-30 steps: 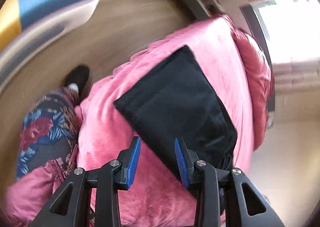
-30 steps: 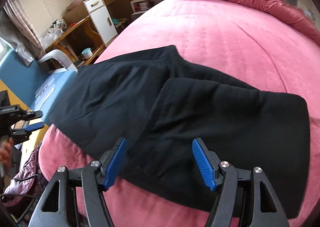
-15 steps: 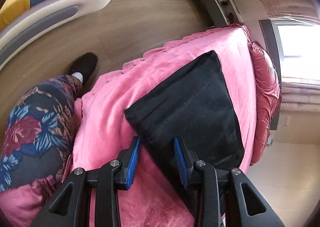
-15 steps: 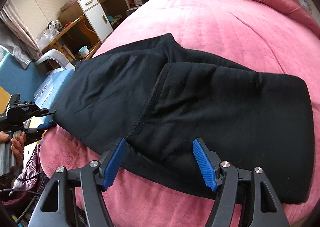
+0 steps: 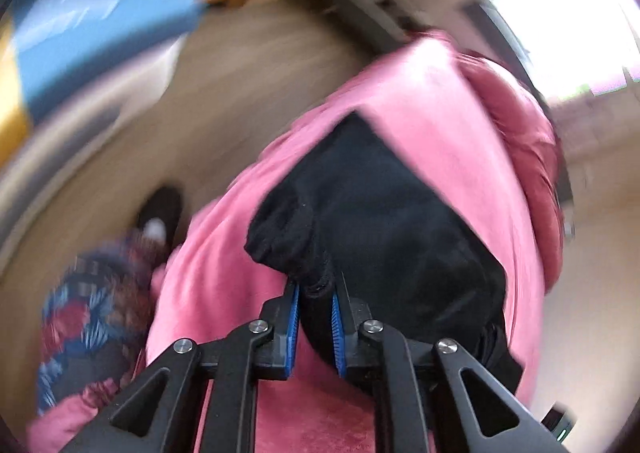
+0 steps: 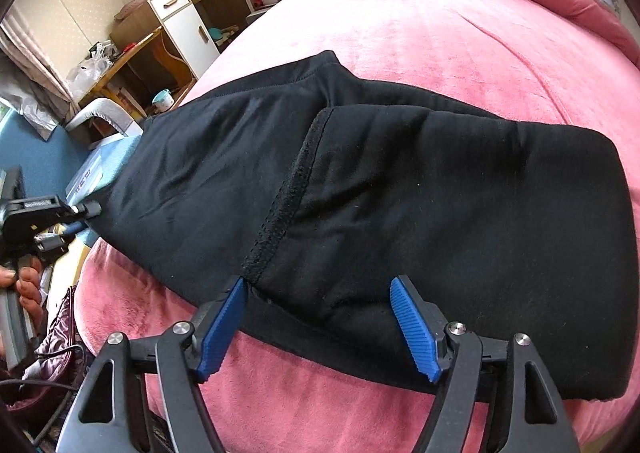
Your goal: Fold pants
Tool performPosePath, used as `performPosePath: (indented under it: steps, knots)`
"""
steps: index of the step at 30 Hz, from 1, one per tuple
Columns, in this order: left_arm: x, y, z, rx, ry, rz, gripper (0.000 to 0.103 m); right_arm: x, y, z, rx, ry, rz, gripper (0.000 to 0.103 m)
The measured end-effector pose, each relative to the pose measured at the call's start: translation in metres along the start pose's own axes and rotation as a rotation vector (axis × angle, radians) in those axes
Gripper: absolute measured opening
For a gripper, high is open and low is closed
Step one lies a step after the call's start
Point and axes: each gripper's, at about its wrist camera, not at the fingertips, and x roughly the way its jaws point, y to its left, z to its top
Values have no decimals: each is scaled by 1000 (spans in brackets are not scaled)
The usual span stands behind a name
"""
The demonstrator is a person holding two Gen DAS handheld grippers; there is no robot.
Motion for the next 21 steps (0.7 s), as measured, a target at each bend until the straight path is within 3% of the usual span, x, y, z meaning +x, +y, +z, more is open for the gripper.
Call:
performPosePath:
  steps: [4, 7, 10, 17, 21]
  knots:
    - [-18, -69, -17, 352, -47, -143, 13, -7, -6, 4, 34, -13, 52, 74]
    - [-19, -106, -39, 532, -13, -257, 13, -18, -16, 11, 116, -42, 209, 75]
    - [-10, -131, -65, 685, 43, -296, 13, -26, -27, 21, 209, -74, 387, 81]
    - [0, -146, -90, 803, 109, -321, 13, -17, -18, 45, 239, -50, 575, 83]
    - [-1, -150, -91, 838, 114, -325, 13, -7, 3, 63, 199, -21, 610, 83]
